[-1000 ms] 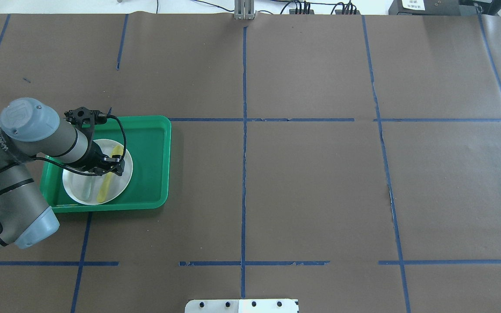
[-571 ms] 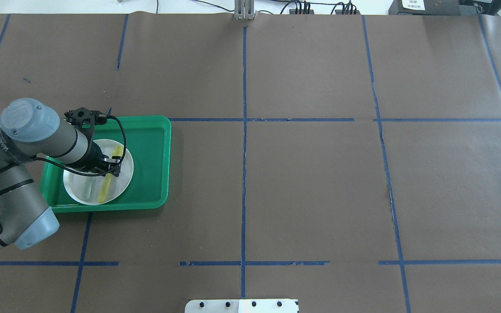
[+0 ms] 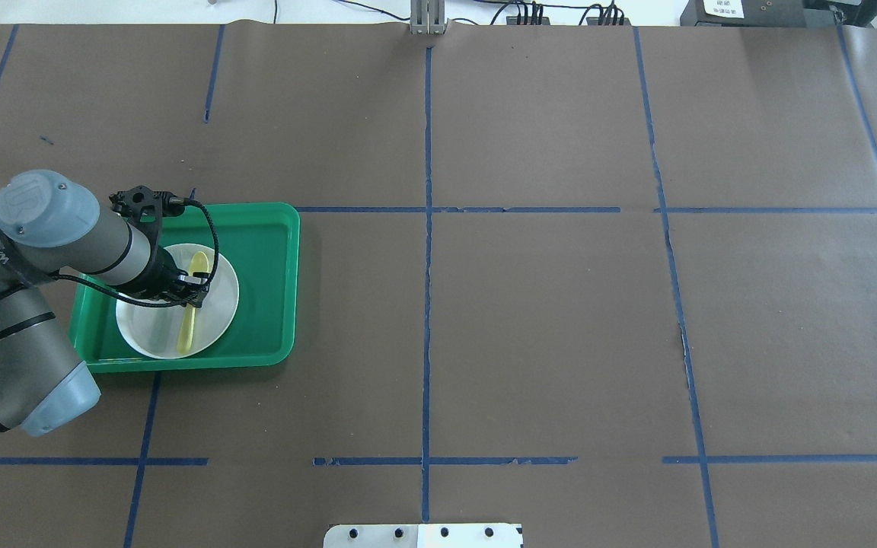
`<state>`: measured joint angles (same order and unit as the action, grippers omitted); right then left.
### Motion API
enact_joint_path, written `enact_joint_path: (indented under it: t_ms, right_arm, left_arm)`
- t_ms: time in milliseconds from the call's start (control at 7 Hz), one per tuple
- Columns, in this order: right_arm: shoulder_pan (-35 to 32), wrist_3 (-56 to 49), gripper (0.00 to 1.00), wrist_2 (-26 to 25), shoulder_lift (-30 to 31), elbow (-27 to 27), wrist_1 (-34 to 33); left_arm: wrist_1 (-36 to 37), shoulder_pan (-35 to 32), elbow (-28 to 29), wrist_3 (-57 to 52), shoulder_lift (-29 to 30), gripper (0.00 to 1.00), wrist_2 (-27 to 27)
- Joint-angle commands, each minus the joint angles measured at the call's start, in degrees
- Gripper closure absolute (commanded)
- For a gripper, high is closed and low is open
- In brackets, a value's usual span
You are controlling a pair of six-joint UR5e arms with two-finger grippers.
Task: Place spoon
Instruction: 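Lower the left gripper and close it on the yellow spoon handle, then lift the yellow spoon and carry it off the plate onto the tray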
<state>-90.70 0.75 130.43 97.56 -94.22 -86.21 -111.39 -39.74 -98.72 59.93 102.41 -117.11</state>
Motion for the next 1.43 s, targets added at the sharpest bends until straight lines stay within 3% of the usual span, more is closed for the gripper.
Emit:
enact_joint_path:
  t_ms: [0, 286, 429, 857, 1286]
  right_arm:
    - [0.0, -0.05, 0.0, 0.0, 0.0, 0.0, 0.08]
    - [0.0, 0.04, 0.0, 0.0, 0.0, 0.0, -0.01]
    - [0.0, 0.04, 0.0, 0.0, 0.0, 0.0, -0.01]
    - [0.0, 0.04, 0.0, 0.0, 0.0, 0.0, -0.01]
    - [0.0, 0.04, 0.0, 0.0, 0.0, 0.0, -0.01]
  left_arm:
    - [8.74, -0.86, -7.57, -1.9, -0.54, 1.0, -0.13]
    - [25.71, -4.62, -14.03, -9.55, 4.17, 1.0, -0.13]
    - [26.74, -5.51, -13.7, -10.0, 5.33, 1.0, -0.22]
    - [24.83, -3.69, -7.3, -1.87, 12.35, 1.0, -3.56]
    - [15.17, -0.79, -0.98, 3.35, 12.55, 1.0, -3.39]
